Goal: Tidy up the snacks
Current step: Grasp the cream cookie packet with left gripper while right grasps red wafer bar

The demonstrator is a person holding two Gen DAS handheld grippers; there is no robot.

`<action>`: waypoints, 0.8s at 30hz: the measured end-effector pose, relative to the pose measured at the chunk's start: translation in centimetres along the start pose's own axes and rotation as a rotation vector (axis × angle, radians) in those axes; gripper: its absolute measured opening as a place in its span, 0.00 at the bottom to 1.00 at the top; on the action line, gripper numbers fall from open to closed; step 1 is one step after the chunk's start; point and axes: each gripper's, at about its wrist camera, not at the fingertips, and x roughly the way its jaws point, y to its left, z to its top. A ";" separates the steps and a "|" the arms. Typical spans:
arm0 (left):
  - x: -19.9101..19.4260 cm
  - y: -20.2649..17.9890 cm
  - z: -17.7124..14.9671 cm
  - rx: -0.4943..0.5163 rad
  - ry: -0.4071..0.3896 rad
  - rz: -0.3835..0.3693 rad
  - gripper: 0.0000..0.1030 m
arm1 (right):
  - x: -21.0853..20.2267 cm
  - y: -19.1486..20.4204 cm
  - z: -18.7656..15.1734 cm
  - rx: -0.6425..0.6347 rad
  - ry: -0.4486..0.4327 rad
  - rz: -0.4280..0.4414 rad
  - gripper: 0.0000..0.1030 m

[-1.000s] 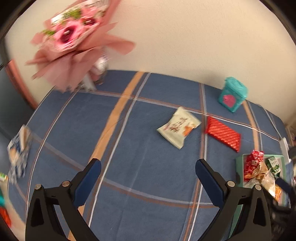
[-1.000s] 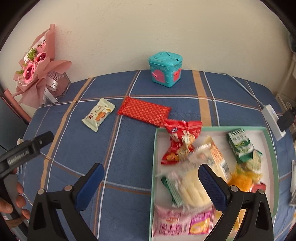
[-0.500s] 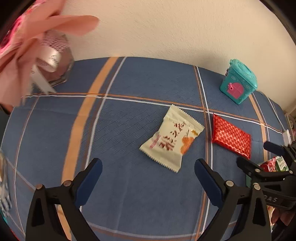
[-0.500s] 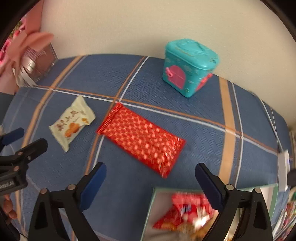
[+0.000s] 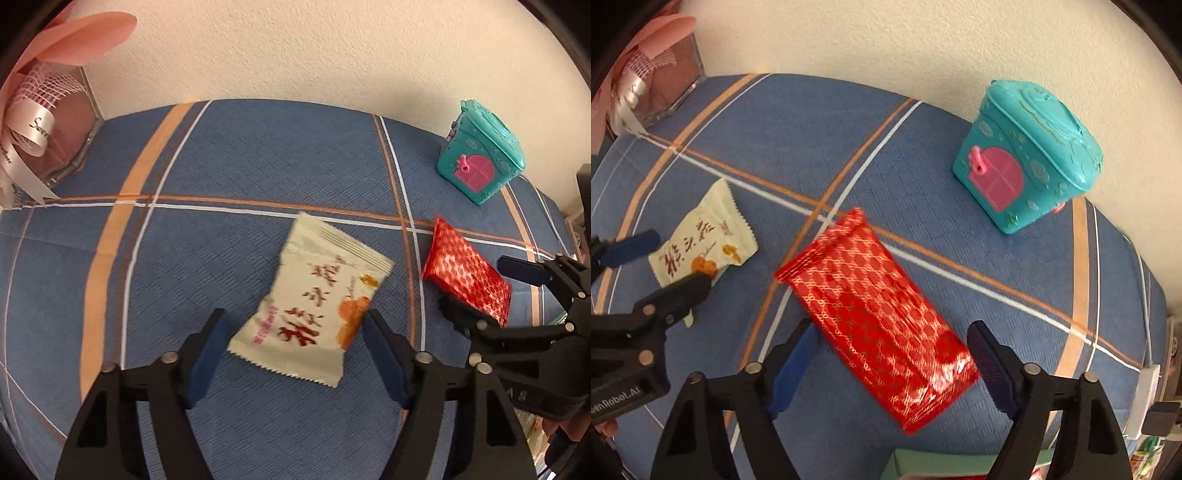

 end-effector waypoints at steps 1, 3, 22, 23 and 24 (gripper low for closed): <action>0.1 0.0 0.0 -0.001 0.001 0.007 0.69 | 0.1 -0.1 0.1 0.011 0.000 0.005 0.76; 0.3 0.0 0.0 -0.007 0.003 0.014 0.66 | 0.3 -0.4 0.3 0.030 -0.001 0.015 0.74; -2.4 1.9 -4.1 -0.192 -0.002 -0.009 0.61 | -2.8 -2.3 -2.9 0.207 -0.060 0.160 0.38; -2.7 2.1 -4.8 -0.210 -0.003 -0.007 0.61 | -3.0 -2.4 -3.2 0.210 -0.060 0.165 0.36; -2.9 2.1 -5.4 -0.221 -0.002 0.000 0.61 | -3.3 -2.4 -3.5 0.211 -0.058 0.169 0.32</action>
